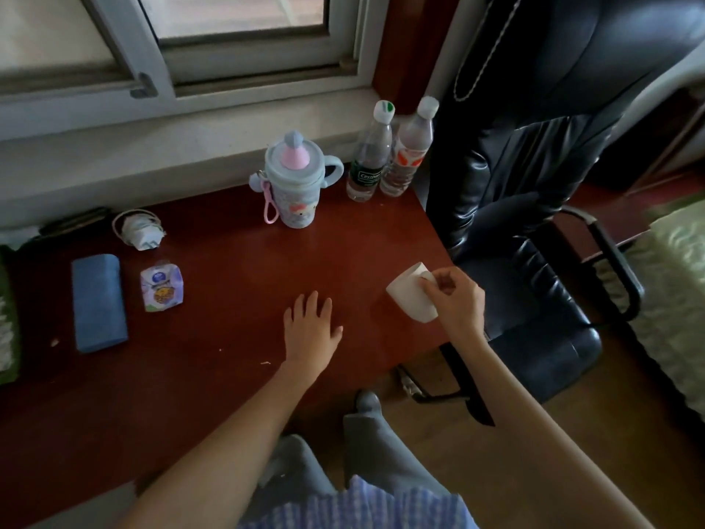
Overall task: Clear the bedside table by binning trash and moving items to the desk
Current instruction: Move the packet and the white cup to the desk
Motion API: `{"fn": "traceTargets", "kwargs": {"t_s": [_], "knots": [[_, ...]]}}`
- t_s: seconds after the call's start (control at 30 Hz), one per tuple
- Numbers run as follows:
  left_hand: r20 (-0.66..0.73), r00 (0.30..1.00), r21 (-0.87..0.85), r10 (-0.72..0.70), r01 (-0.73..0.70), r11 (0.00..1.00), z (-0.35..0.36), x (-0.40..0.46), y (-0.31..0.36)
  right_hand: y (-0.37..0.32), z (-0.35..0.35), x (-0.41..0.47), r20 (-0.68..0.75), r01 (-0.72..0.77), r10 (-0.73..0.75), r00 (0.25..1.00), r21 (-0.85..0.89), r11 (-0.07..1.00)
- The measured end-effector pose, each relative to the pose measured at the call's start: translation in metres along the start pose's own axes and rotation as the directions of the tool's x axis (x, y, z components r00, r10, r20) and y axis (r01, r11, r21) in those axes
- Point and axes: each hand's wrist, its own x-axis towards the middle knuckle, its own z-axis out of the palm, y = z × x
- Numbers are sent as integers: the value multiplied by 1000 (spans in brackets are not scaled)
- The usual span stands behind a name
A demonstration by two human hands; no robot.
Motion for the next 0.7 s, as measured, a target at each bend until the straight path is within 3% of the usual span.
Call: {"fn": "traceTargets", "kwargs": {"t_s": [0.47,0.7], "knots": [[-128,984,11,-121,124,992,16,2,12,-7,25,134,267,261,-261,928,36,965],[-77,983,12,-169,170,985,18,4,16,-24,46,159,308,248,-284,908,151,957]]}}
